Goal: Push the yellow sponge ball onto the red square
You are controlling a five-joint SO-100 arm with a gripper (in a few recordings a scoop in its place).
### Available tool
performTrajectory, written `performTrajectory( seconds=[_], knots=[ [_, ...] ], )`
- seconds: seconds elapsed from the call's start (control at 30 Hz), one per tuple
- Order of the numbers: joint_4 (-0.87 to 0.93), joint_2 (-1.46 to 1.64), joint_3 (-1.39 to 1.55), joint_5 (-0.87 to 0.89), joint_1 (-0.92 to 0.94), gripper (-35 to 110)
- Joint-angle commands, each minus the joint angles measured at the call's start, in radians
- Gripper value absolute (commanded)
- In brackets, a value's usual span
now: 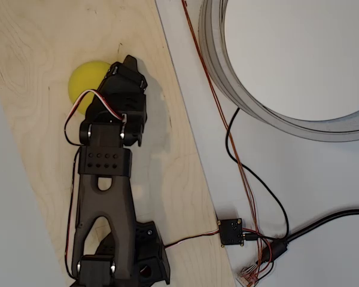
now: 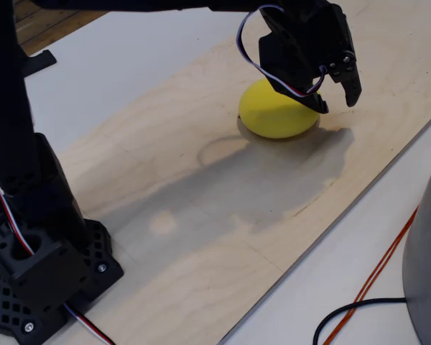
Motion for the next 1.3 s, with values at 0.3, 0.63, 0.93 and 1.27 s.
performTrajectory(
  seconds=[0.3,0.63,0.93,1.27],
  knots=[
    [-0.003,0.003,0.008,0.049,-0.026,10],
    [-0.003,0.003,0.008,0.06,-0.034,10],
    [-0.003,0.003,0.006,0.087,-0.049,10],
    [-0.003,0.005,-0.008,0.069,-0.051,11]
  ],
)
